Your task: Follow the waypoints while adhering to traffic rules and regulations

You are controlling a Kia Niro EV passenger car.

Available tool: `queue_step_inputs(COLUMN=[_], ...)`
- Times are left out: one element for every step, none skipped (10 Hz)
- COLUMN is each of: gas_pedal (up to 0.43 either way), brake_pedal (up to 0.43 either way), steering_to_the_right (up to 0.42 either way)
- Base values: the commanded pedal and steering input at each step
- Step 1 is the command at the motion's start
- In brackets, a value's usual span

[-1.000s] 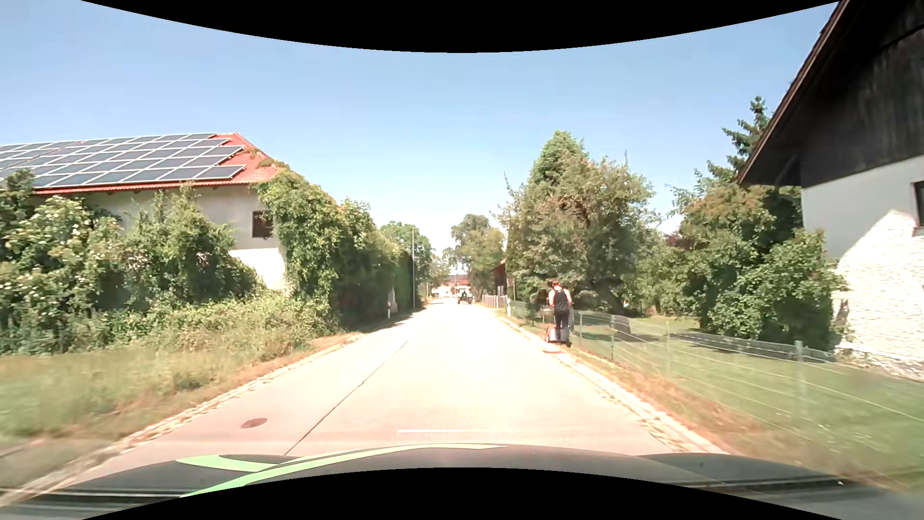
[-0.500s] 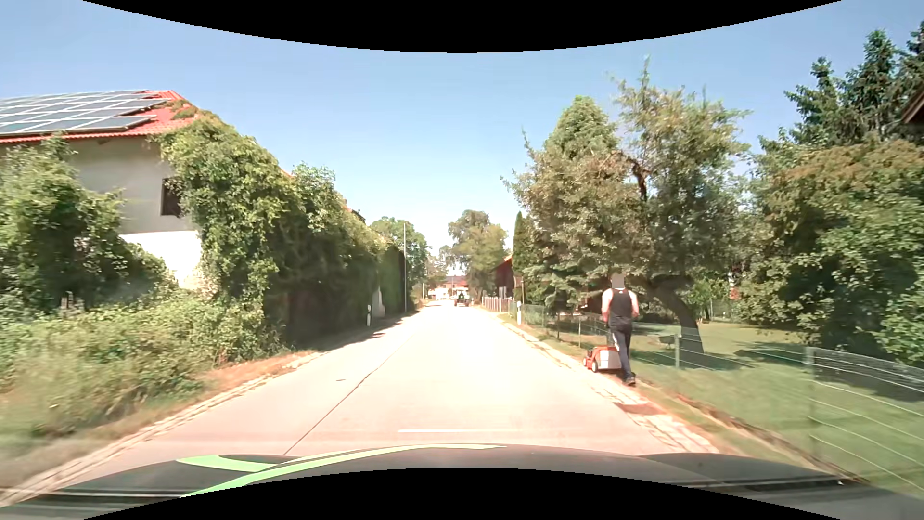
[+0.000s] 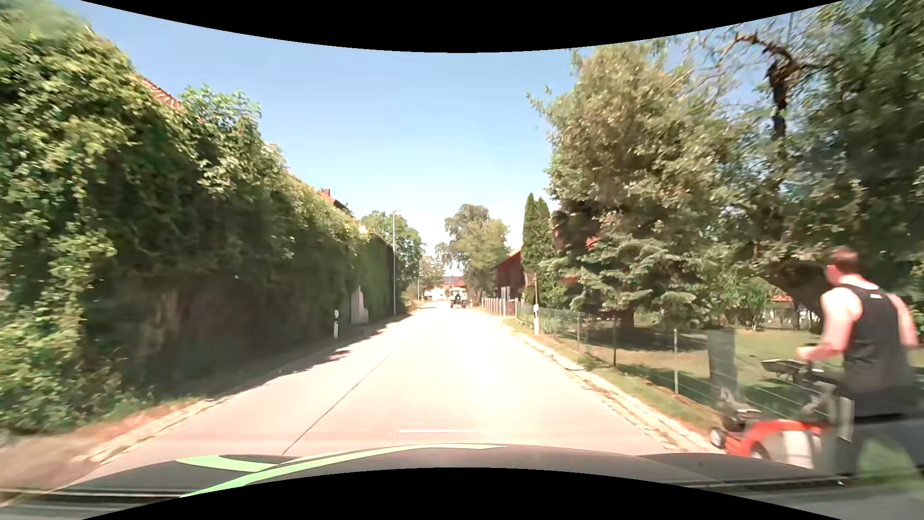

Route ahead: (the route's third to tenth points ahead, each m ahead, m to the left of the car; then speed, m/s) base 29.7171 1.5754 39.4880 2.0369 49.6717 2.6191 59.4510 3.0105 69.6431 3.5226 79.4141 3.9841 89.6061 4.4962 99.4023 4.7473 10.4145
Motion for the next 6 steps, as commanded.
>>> queue_step_inputs(gas_pedal=[0.039,0.039,0.039,0.039,0.039,0.039], brake_pedal=[0.0,0.0,0.0,0.0,0.0,0.0], steering_to_the_right=[0.004,0.003,0.003,0.002,0.002,0.002])
